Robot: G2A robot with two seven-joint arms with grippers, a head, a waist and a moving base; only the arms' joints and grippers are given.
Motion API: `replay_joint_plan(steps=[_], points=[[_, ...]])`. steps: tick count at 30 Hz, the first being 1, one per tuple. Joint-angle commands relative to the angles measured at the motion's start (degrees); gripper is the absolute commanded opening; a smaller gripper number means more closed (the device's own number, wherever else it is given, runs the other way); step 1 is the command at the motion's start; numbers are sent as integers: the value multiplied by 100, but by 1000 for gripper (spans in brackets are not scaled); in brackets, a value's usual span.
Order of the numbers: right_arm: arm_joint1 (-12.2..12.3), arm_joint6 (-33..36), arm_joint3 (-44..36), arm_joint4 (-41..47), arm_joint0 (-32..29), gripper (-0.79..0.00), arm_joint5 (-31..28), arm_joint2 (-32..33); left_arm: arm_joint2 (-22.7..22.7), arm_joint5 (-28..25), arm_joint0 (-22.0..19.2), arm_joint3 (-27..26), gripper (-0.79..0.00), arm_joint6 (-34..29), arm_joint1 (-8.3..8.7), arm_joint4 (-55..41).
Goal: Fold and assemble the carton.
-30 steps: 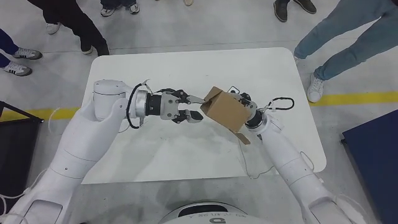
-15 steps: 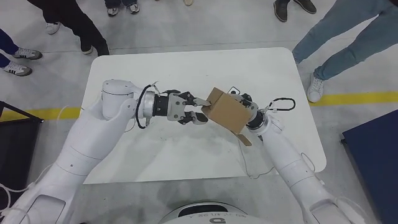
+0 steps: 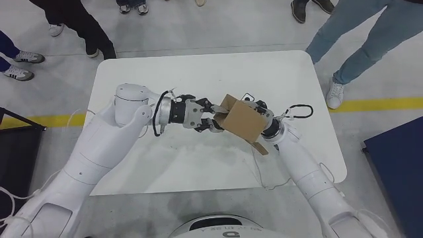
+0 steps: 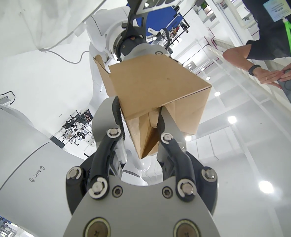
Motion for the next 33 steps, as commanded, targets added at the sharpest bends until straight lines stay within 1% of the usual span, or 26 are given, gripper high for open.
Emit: replay_joint_plan(steps=[1,9,12,15,17,18,19,20,22,23,26,28,29,31,33], points=[[-2,6,13,4,3,-785,-8,0,47,4,-34,-5,-434,74,-6,66],[-2,33,57,-1,9,-785,-18,18,65,-15,-95,34,-403,34,-5,43],[-3,28,63,-4,9,-785,-26,23,-69,-134,-52,40,-394,25,19,-13],[0,6,79,-42,11,-785,-43,30,-288,-281,95,-21,-382,105,61,-91],[4,-18,101,-83,17,-785,-76,46,-474,-345,236,-76,-317,142,103,-136],[6,-24,113,-93,17,-785,-79,52,-569,-378,315,-106,-234,152,123,-167],[8,-27,120,-99,21,-785,-76,60,-652,-394,393,-134,-206,157,145,-177],[11,-34,124,-117,26,-785,-88,70,-729,-405,464,-162,-206,172,167,-164],[16,-70,124,-159,43,-785,-103,83,-860,-454,597,-214,-163,149,200,-191],[19,-92,120,-195,57,-785,-114,88,-901,-454,648,-238,-169,148,214,-178],[28,-181,97,-283,97,-785,-141,110,-996,-533,761,-282,-129,116,238,-213],[33,-230,86,-322,103,-785,-177,128,-1104,-750,850,-239,0,97,239,-379],[33,-230,86,-322,103,-785,-177,128,-1184,-931,916,-192,0,111,234,-528],[33,-230,86,-322,103,-785,-177,128,-1369,-1455,1105,-71,0,245,209,-932],[33,-230,86,-322,103,-785,-177,128,-1391,-1542,1145,-54,0,265,202,-1020]])
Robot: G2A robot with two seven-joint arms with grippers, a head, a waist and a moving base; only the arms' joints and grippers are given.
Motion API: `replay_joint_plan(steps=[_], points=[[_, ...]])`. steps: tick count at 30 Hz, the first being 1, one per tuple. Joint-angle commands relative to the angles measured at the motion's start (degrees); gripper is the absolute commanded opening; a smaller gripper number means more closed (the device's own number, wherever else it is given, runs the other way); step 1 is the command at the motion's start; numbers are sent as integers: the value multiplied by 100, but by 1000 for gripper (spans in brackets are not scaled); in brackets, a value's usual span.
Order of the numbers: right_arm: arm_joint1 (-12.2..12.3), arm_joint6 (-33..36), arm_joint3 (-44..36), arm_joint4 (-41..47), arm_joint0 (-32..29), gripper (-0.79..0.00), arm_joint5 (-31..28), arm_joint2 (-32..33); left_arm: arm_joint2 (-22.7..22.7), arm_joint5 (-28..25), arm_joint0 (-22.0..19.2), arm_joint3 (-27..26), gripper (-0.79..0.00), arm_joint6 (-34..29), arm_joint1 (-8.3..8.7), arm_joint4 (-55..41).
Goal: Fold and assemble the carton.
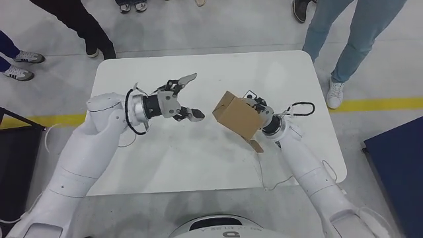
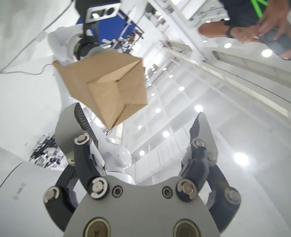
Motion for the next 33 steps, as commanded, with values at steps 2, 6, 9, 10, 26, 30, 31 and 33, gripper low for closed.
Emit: replay_joint_plan(steps=[2,6,9,10,26,30,31,33], points=[[0,1,0,0,0,-785,1,0,-1,7,8,2,0,5,-1,14],[12,-237,-60,-212,26,-785,-135,12,-12,-54,38,15,0,52,-4,7],[82,-283,-256,-480,177,-785,74,165,-204,-261,227,51,0,149,17,-13],[106,-272,-266,-478,220,-785,164,252,-318,-302,304,69,0,122,37,-12],[516,-2178,-1215,-4526,914,-785,861,295,-1678,-862,1765,-353,0,-45,241,189],[679,-2107,-2090,-5812,1057,-785,1962,107,-1700,-884,1795,-391,0,-57,240,184],[717,-2056,-2260,-6160,1112,-785,2140,22,-1700,-884,1795,-391,0,-57,240,184],[788,-1947,-2539,-6903,1236,-785,2374,-205,-1700,-884,1795,-391,0,-57,240,184]])
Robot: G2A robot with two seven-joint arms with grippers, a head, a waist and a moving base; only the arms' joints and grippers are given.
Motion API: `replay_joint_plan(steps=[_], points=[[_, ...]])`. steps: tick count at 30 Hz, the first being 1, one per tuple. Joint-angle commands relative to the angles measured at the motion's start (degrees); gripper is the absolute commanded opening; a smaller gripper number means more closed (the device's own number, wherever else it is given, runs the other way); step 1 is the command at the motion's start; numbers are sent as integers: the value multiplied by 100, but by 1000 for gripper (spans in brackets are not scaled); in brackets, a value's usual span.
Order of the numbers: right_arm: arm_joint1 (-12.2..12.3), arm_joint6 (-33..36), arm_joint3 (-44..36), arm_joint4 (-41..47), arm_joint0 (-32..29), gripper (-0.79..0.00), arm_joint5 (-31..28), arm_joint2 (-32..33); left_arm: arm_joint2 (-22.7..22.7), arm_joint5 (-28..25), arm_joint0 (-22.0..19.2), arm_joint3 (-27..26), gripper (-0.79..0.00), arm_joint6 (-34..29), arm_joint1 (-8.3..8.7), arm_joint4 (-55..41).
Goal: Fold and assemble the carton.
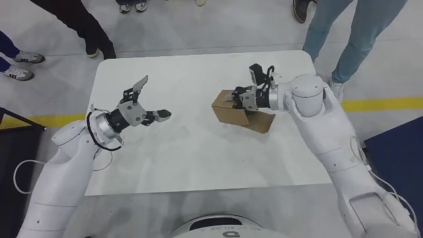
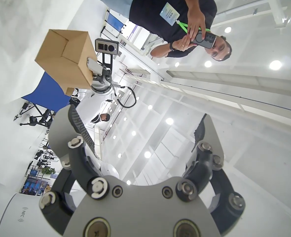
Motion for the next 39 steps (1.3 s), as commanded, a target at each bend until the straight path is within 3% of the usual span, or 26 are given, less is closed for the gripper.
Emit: replay_joint_plan(steps=[1,10,18,19,21,22,23,24,32,39], points=[[65,183,-230,-872,132,-785,206,-281,1,1,0,1,0,1,0,1],[235,396,307,-2655,991,-785,164,-2230,1,1,0,1,0,1,0,1],[237,215,574,-2014,1942,-785,344,-3567,1,1,0,1,0,1,0,1],[245,166,556,-1919,2038,-622,393,-3682,1,1,0,1,0,1,0,1],[266,74,498,-1736,2193,-443,484,-3895,1,1,0,1,0,1,0,1],[280,37,461,-1637,2256,-188,522,-3988,1,1,0,1,0,1,0,1],[296,-4,420,-1560,2318,-25,562,-4071,1,1,0,1,0,1,0,1],[314,-46,372,-1497,2375,0,604,-4145,1,1,0,1,0,1,0,1],[517,-198,-225,-1136,2619,0,755,-4276,1,1,0,1,0,1,0,1],[811,-917,-1163,-588,2013,-46,-515,-3184,1,1,0,1,0,1,0,1]])
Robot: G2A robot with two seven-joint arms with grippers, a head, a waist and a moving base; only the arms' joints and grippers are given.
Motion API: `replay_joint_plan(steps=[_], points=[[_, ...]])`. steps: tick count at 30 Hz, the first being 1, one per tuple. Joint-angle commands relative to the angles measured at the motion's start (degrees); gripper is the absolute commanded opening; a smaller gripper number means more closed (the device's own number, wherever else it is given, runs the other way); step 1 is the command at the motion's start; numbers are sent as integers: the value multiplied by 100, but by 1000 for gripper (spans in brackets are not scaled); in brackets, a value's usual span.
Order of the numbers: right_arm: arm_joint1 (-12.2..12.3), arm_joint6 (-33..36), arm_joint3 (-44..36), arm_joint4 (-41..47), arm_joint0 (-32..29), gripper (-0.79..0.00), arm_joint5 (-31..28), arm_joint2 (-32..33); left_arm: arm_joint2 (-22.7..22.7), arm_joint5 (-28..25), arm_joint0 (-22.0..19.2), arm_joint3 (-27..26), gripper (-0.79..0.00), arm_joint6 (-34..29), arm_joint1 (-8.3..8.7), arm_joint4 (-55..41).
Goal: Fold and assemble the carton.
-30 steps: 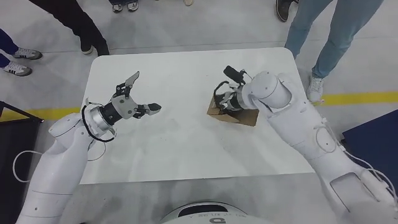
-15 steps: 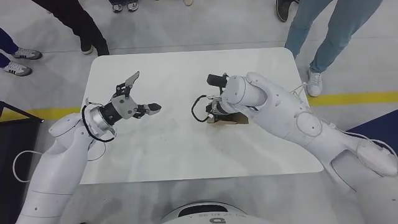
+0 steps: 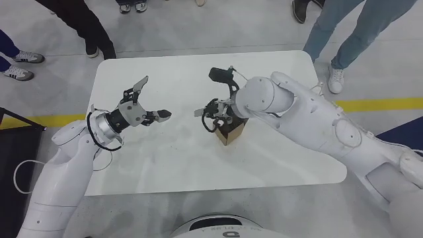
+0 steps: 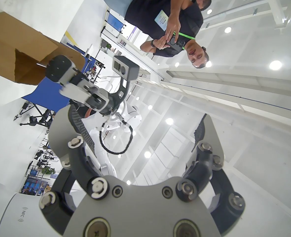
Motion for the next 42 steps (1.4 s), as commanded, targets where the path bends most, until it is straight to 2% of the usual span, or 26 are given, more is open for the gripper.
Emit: replay_joint_plan(steps=[1,6,11,18,22,27,28,31,34,36,38,39,40,42], points=[[104,-275,-234,256,-312,-80,-592,436,0,0,0,0,0,0,0,0],[389,-964,-558,974,-1377,-92,-2249,1654,0,0,0,0,0,0,0,0],[641,-1249,-702,1552,-2608,-102,-3897,2844,0,0,0,0,0,0,0,0],[854,-1203,-497,2208,-4160,-102,-5292,4117,0,0,0,0,0,0,0,0],[887,-1108,-221,2487,-4835,-102,-5637,4367,0,0,0,0,0,0,0,0],[868,-979,180,2599,-5244,-108,-5590,4254,6,-18,-1,-10,0,33,0,43],[862,-945,249,2643,-5297,-108,-5539,4222,61,-87,-20,-65,0,180,3,322],[837,-872,418,2726,-5394,-117,-5491,4112,402,-231,-218,-139,0,275,12,1309],[792,-857,588,2846,-5431,-129,-5544,3951,832,-437,-562,50,0,124,4,2202],[749,-937,711,2861,-5404,-157,-5619,3810,1127,-708,-854,283,0,-14,-27,2598],[700,-1032,811,2929,-5352,-163,-5733,3686,1451,-1205,-1183,560,0,-310,-78,2905],[676,-1093,863,2970,-5335,-123,-5817,3636,1623,-1496,-1352,797,0,-472,-101,3157],[650,-1216,907,3054,-5332,0,-5939,3608,1724,-1650,-1458,977,0,-565,-121,3236],[633,-1281,921,3123,-5339,0,-6019,3588,1724,-1650,-1458,977,0,-565,-121,3236]])
